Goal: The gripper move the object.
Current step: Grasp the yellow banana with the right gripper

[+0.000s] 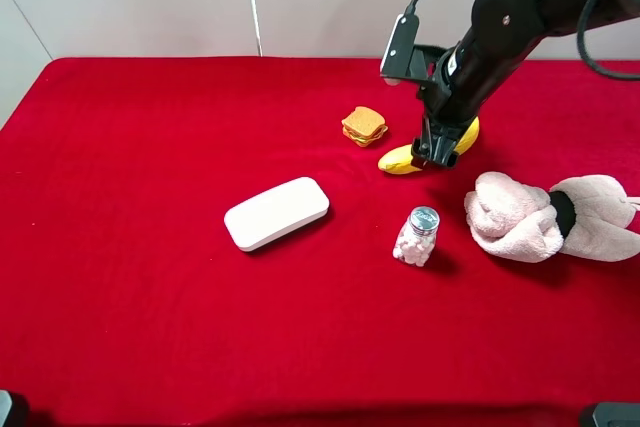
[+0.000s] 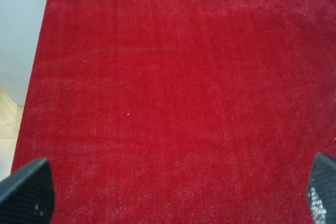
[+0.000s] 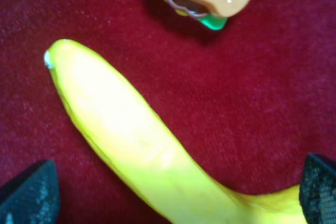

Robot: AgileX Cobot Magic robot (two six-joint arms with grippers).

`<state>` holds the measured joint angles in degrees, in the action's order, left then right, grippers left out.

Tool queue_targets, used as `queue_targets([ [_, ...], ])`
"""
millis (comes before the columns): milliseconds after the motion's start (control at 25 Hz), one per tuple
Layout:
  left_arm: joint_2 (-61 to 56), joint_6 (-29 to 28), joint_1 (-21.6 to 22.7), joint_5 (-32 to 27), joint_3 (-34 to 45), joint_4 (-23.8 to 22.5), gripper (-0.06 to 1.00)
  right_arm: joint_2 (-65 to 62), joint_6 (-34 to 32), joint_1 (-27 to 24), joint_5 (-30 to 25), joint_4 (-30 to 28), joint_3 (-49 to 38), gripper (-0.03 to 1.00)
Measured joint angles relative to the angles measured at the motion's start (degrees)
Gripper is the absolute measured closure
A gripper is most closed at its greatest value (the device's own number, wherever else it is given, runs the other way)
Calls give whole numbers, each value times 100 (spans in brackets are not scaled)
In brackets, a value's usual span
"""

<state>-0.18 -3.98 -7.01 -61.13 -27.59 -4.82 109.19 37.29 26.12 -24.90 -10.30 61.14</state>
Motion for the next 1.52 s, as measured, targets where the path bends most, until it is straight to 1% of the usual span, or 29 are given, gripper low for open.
queue_targets([
  [840,0,0,0,0,0,0,-1,600,5,0,158,0,0,27],
  [1520,0,0,0,0,0,0,-1,662,9,0,140,0,36,27],
])
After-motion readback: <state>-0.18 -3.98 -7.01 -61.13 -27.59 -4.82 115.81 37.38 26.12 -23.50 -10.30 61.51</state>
